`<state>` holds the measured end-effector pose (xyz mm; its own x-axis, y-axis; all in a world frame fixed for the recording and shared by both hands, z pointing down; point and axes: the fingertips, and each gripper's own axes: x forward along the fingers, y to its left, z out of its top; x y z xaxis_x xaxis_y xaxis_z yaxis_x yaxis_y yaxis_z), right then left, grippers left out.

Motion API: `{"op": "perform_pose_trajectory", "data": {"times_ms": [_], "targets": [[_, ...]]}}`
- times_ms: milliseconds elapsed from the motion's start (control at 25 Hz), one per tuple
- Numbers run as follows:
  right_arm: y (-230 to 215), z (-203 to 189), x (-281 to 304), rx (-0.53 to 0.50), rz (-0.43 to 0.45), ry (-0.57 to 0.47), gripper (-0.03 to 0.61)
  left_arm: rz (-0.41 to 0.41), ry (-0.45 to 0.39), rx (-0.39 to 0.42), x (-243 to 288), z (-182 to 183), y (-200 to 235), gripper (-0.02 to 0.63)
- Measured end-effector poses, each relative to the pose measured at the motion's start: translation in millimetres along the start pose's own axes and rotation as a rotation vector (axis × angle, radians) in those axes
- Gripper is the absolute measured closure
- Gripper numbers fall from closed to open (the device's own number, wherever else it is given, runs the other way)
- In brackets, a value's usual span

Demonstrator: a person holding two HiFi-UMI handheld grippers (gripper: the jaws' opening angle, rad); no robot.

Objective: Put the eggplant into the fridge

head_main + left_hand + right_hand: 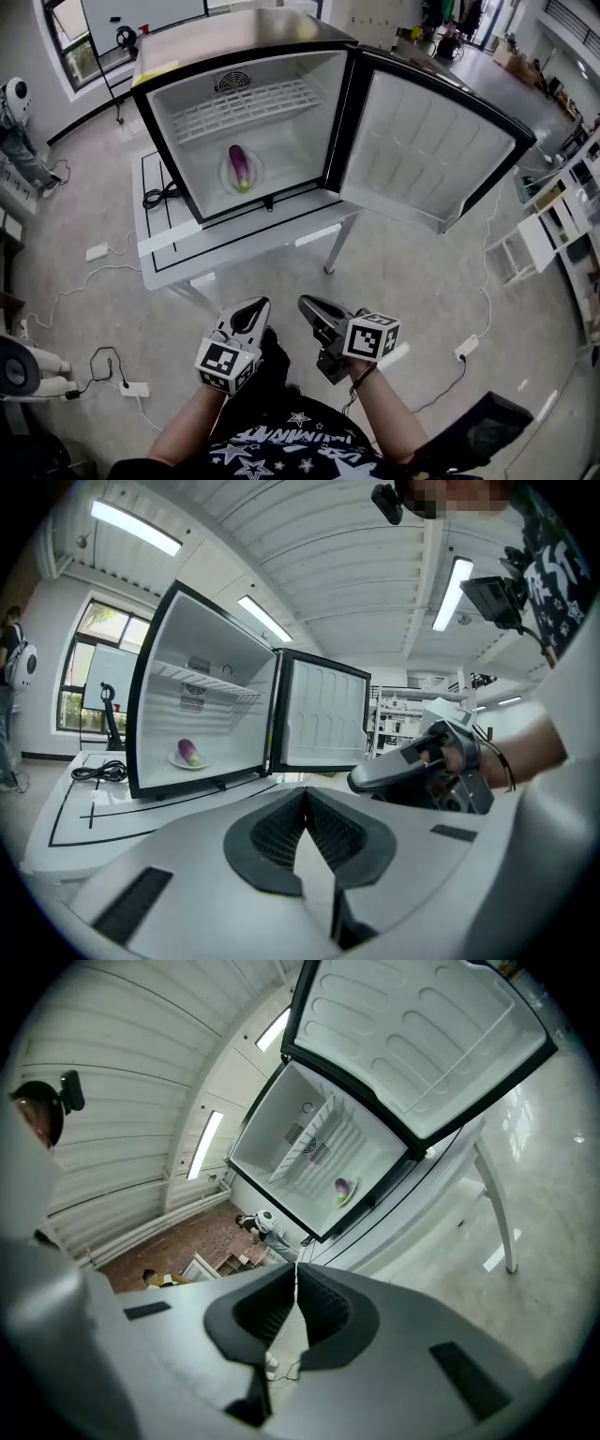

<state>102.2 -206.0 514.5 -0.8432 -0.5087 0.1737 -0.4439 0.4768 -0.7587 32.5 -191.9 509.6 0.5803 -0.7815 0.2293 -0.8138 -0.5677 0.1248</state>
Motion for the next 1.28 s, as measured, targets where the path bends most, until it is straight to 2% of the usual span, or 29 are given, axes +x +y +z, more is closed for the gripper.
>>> {"op": "perform_pose_trajectory", "data": {"times_ms": [400,560,720,960,1280], "targets": [[43,-39,-39,-0.048,0.036,-0.012,0.572,0.038,-0.016,0.029,-59,-3,-44,0.604],[55,-61,-41,-0.084,0.032,-0.001,0.572,0.079,-0.013,0.010,-87,-13,-53,0.604],[62,-80,-40,-0.076,0.058,0.013,0.572,0.113,0.002,-0.004,-106,-25,-59,0.604],[71,-85,-38,-0.082,0.080,0.016,0.572,0.125,0.012,-0.001,-115,-29,-57,0.604],[80,-86,-29,-0.100,0.056,0.000,0.572,0.101,-0.033,-0.004,-124,-17,-45,0.604]]}}
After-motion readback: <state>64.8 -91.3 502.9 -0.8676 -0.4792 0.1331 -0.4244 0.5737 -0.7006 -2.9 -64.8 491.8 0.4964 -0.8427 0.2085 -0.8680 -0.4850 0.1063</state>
